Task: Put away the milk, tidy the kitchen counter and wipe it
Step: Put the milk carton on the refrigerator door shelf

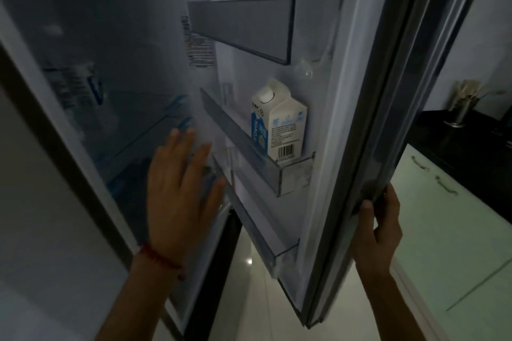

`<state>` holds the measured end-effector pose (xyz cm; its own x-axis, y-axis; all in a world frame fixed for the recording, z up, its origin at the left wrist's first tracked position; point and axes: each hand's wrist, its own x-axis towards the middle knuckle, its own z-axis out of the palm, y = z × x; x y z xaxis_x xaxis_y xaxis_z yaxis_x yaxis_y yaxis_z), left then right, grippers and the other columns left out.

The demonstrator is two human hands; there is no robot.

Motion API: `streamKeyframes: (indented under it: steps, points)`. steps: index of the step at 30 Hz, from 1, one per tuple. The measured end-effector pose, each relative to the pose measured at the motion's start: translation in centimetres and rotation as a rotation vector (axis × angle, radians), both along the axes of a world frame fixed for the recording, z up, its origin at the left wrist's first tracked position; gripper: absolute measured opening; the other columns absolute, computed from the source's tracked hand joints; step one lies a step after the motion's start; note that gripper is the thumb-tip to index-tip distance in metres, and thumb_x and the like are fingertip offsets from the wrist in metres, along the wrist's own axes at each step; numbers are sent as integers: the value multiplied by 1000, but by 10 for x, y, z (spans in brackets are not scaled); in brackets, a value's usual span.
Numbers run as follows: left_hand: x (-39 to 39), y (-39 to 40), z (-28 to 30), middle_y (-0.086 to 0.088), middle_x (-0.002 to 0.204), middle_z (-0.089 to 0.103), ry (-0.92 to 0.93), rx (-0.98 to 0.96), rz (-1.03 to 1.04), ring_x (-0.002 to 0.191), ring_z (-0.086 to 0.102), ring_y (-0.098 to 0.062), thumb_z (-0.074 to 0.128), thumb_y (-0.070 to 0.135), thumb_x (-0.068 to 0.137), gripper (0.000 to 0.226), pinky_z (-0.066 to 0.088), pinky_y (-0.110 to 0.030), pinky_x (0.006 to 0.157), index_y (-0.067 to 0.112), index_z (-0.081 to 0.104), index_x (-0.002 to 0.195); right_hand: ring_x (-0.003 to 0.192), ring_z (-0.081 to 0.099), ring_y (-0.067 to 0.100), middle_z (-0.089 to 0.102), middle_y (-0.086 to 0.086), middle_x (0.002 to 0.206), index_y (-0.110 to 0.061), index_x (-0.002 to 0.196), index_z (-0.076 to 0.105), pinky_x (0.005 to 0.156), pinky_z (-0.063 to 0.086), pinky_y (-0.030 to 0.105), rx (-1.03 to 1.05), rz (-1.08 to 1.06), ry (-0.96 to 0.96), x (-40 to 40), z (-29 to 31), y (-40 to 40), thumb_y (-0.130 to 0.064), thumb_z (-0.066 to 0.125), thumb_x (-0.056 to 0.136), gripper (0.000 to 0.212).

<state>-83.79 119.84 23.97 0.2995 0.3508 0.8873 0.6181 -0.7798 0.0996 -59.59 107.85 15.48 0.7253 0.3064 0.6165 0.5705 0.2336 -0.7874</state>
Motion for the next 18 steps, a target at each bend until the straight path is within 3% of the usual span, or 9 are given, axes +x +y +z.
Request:
streamKeyframes:
  steps: [2, 4, 6, 8, 10, 12, 14, 16, 18]
  points:
    - [-31, -5, 5, -18, 138, 40, -79, 120, 76, 135, 27, -31, 45, 31, 92, 42, 28, -51, 109, 7, 43, 126, 81, 53, -19, 58, -6, 93, -24, 132, 35, 71, 40, -6, -37, -3, -7, -24, -1, 2, -17, 41, 90, 43]
    - [-60, -4, 6, -15, 141, 34, -155, 156, 128, 141, 19, -26, 48, 27, 92, 46, 22, -47, 114, 9, 37, 133, 79, 56, -13, 60, 8, 87, -8, 134, 36, 69, 42, 4, -96, 23, 9, -47, -3, 4, -24, 40, 88, 48]
    - [-83, 3, 5, -16, 144, 26, -229, 136, 188, 141, 14, -25, 47, 26, 93, 52, 17, -44, 117, 11, 28, 139, 84, 61, 8, 62, 12, 90, 3, 128, 42, 70, 46, 17, -147, 108, 10, -68, -3, 6, -47, 36, 90, 63]
    - [-97, 11, 1, -18, 145, 19, -310, 113, 248, 140, 14, -27, 46, 26, 94, 55, 15, -43, 118, 9, 24, 141, 77, 60, -4, 58, -6, 83, 4, 115, 50, 65, 47, 6, -170, 242, -45, -87, -1, 12, -72, 29, 82, 86]
    - [-105, 19, -4, -18, 146, 16, -401, 53, 258, 140, 16, -30, 42, 28, 95, 54, 15, -39, 118, 5, 24, 141, 86, 61, -5, 61, -4, 95, 0, 121, 48, 74, 55, 16, -195, 354, -60, -106, -3, 22, -78, 30, 77, 92]
    - [-110, 26, -8, -19, 149, 15, -498, -87, 253, 140, 17, -31, 38, 32, 95, 55, 15, -35, 119, 4, 24, 141, 109, 59, 9, 58, 7, 122, -13, 136, 35, 88, 55, 34, -193, 425, -80, -125, -6, 33, -73, 33, 80, 82]
    - [-112, 30, -13, -22, 152, 13, -560, -228, 233, 142, 15, -31, 35, 33, 93, 58, 16, -43, 118, 3, 22, 142, 122, 52, 25, 49, 15, 136, -30, 141, 20, 95, 51, 43, -172, 467, -105, -144, -6, 43, -69, 34, 83, 71]
    - [-113, 33, -15, -21, 152, 11, -565, -268, 208, 142, 13, -31, 34, 32, 92, 60, 16, -49, 117, 2, 19, 142, 128, 46, 28, 40, 18, 143, -42, 142, 10, 100, 46, 41, -138, 496, -156, -160, -5, 53, -65, 32, 86, 65]
    - [-114, 35, -15, -21, 153, 10, -569, -270, 178, 143, 11, -29, 33, 32, 92, 59, 14, -45, 119, 4, 19, 142, 136, 35, 22, 29, 14, 151, -41, 143, 4, 107, 38, 27, -114, 532, -222, -174, -3, 65, -61, 32, 88, 65]
